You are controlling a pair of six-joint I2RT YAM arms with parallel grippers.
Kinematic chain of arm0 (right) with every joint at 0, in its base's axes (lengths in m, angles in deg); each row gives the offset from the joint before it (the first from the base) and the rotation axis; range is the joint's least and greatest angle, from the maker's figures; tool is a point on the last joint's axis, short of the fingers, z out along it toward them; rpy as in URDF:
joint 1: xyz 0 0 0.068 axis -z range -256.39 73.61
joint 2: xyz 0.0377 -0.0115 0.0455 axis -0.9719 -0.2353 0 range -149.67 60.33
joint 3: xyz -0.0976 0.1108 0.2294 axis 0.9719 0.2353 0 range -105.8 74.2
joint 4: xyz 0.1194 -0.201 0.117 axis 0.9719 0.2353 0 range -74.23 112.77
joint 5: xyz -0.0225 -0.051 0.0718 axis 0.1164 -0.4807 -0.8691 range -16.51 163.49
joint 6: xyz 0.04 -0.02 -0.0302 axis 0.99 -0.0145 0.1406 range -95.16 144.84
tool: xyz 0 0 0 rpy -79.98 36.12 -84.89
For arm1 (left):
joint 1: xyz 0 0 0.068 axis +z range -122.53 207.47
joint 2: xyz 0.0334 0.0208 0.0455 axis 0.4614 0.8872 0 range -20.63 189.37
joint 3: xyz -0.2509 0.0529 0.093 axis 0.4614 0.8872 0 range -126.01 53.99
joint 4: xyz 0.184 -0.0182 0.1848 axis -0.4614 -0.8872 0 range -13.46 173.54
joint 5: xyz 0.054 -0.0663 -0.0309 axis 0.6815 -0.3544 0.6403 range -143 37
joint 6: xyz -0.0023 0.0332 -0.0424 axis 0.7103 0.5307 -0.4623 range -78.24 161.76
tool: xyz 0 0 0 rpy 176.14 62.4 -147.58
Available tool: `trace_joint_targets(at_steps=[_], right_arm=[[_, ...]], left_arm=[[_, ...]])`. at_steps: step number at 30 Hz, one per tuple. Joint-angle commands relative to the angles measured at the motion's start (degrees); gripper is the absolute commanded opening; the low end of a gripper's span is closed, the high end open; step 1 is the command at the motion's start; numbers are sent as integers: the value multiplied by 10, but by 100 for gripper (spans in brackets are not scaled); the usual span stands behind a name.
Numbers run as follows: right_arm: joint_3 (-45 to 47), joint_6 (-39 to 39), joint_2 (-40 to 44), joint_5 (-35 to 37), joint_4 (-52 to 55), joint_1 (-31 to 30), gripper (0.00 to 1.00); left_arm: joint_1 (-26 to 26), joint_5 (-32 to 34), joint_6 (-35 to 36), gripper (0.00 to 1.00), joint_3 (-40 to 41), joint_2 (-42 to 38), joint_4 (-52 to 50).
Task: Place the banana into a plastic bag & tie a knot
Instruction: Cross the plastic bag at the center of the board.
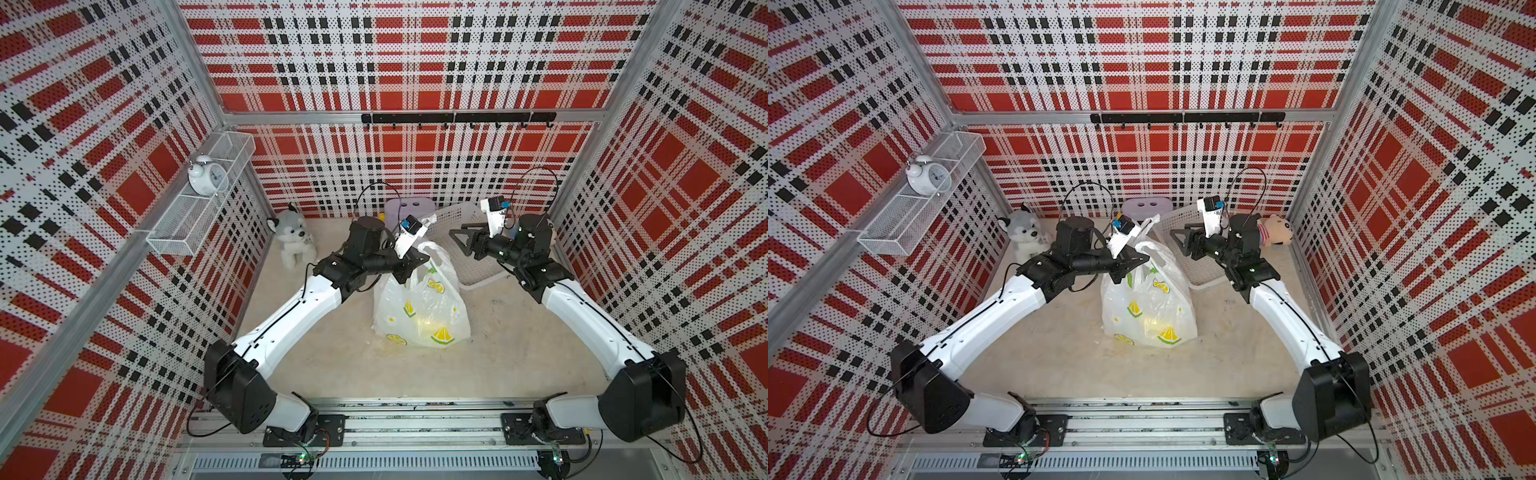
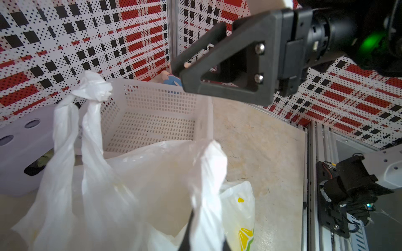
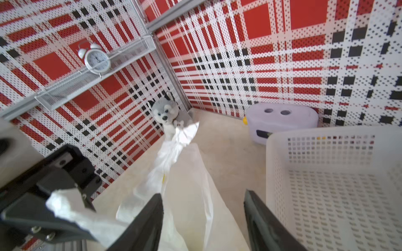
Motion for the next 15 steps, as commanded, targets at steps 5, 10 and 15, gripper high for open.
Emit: trace_joint_targets(at_steps=[5,10,15], right_arm=[[-88,105,-116,-121,-108,5,70],[-124,158,-176,-161,-152,2,77],[-154,202,-225,-192,-205,-8,77]], left_arm=[[-8,-7,-9,0,9,-17,24],[-10,-7,-10,0,8,-18,27],[-10,-5,-10,0,9,-18,26]])
